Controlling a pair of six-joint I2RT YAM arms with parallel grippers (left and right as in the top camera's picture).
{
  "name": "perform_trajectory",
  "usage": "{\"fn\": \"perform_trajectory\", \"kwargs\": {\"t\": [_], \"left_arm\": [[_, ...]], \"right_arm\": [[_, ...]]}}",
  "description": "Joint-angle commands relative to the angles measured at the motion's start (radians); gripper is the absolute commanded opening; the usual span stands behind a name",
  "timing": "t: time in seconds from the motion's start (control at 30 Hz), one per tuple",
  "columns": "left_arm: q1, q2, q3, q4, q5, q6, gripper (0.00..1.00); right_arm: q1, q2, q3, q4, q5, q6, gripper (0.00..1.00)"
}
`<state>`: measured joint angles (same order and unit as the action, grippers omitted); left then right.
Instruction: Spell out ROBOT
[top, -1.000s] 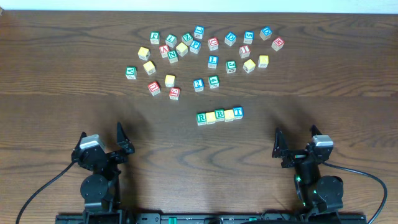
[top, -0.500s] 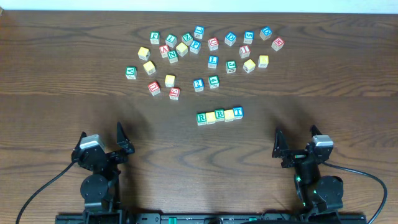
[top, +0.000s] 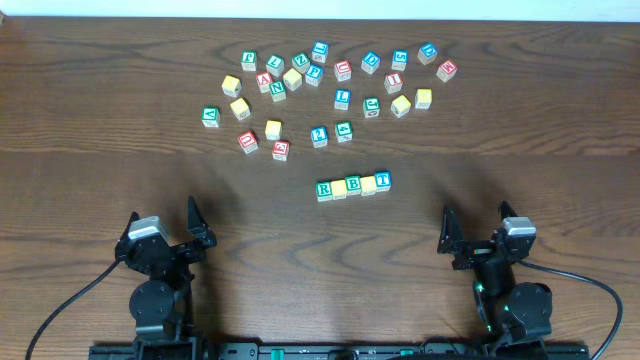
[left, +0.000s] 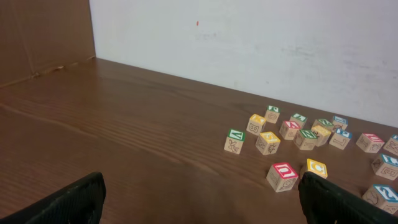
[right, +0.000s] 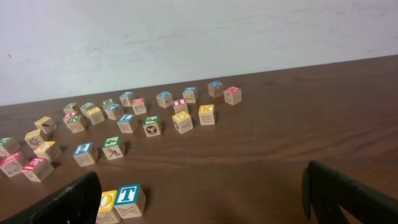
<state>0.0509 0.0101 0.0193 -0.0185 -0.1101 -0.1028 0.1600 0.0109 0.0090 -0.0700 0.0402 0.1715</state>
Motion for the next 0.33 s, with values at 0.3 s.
{"fn": "perform_trajectory", "kwargs": {"t": [0.3], "left_arm": [[0.005, -0.004, -0.015, -0.045, -0.01, 0.016, 0.98]], "right_arm": [[-0.008, -0.006, -0.004, 0.0, -0.001, -0.001, 0.99]]}}
